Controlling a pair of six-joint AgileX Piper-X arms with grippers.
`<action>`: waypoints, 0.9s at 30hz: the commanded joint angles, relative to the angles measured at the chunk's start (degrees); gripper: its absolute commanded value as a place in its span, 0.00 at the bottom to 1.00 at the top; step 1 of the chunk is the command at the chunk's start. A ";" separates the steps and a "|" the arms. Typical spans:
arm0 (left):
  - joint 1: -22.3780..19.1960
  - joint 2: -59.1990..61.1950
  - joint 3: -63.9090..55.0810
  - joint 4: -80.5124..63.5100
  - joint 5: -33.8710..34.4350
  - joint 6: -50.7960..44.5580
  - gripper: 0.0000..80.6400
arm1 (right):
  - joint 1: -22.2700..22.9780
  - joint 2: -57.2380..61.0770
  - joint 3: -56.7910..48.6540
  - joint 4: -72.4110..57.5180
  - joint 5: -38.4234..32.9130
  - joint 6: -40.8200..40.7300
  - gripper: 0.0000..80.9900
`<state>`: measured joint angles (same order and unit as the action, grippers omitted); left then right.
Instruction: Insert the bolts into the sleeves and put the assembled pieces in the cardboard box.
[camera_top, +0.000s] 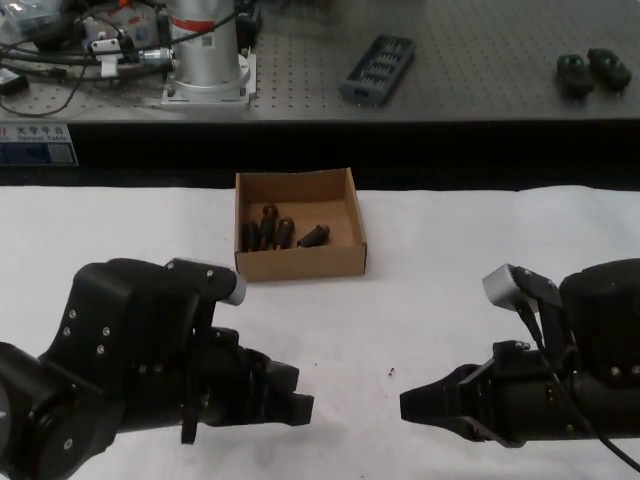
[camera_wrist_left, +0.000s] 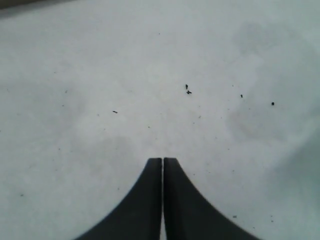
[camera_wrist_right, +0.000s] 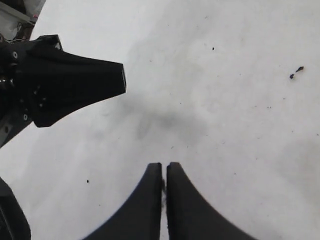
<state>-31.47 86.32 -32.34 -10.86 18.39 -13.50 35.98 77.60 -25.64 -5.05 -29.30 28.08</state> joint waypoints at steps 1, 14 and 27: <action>-0.24 -0.66 -0.18 3.52 2.36 -1.17 0.01 | -0.18 0.07 -0.54 -1.12 0.46 -0.43 0.05; -0.24 -0.83 -0.18 4.60 9.31 2.29 0.01 | -0.18 0.07 -0.54 -3.03 0.46 0.56 0.05; -0.24 -0.83 -0.18 4.60 9.31 2.29 0.01 | -0.18 0.07 -0.54 -4.78 1.95 0.38 0.05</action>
<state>-31.47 86.32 -32.34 -5.26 27.17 -11.91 35.98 77.60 -25.64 -8.52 -27.89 28.84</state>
